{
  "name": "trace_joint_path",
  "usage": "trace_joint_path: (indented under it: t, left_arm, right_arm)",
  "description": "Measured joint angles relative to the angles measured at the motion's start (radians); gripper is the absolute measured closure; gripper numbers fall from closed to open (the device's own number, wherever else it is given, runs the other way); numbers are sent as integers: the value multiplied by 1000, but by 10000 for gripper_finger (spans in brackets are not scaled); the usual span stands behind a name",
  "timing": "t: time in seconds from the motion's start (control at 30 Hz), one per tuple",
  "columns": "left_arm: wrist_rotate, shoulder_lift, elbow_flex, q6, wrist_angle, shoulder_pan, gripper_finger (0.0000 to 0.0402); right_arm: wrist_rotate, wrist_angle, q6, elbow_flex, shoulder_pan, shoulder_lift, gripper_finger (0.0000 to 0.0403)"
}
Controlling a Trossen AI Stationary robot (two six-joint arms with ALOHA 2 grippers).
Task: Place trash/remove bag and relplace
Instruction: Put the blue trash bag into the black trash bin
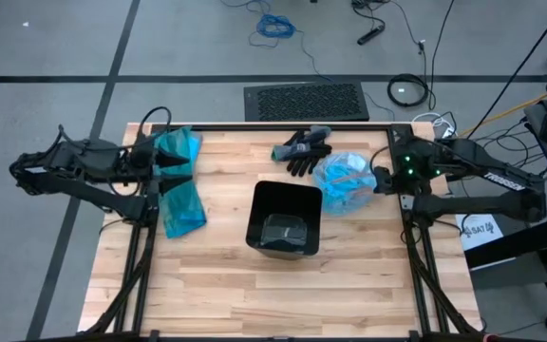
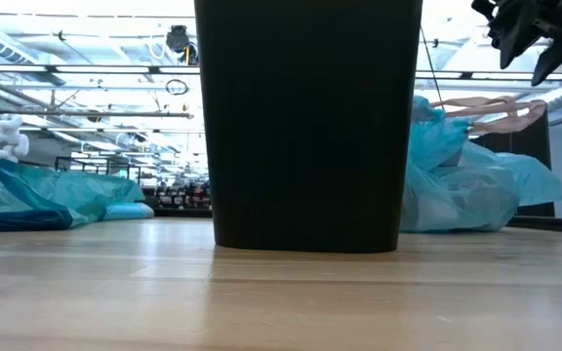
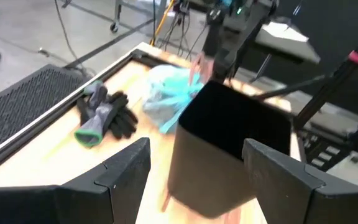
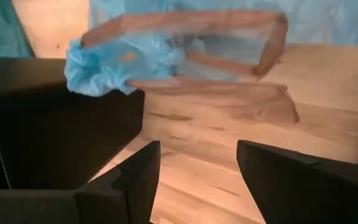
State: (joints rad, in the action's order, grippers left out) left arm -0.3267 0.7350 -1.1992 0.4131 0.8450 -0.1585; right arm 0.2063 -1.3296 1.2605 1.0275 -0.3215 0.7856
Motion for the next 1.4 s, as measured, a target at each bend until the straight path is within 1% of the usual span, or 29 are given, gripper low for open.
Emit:
trace_joint_path:
  t: [0.17,0.27,0.37,0.43,0.53,0.6,0.73,0.83,0.9,1.07,1.27,1.4]
  left_arm:
    - [0,29,0,59,120,0,144]
    - [-2,53,0,132,225,0,144]
    - [-19,70,0,297,382,0,144]
    - [-44,100,0,446,503,0,144]
    - [-53,141,0,678,678,0,144]
    - [-40,160,3,782,731,1,144]
    - [36,169,47,864,685,1,144]
    - [71,169,94,893,688,12,144]
    - [119,169,136,913,683,29,144]
    - [184,168,239,936,676,80,144]
    - [264,168,379,940,465,134,144]
    - [316,169,446,939,421,168,144]
  right_arm:
    - [-69,5,122,0,147,0,198]
    - [-121,41,212,-1,255,0,198]
    - [-180,98,312,-1,375,3,198]
    - [-229,145,377,-1,458,13,198]
    - [-310,210,452,-1,577,45,198]
    - [-364,246,492,-1,649,76,198]
    - [-454,313,550,-1,761,156,198]
    - [-494,354,578,-1,819,219,198]
    - [-504,369,590,-1,844,257,198]
    - [-521,393,613,-1,870,323,198]
    - [-521,400,586,-1,869,354,198]
    - [-520,400,563,-1,869,356,198]
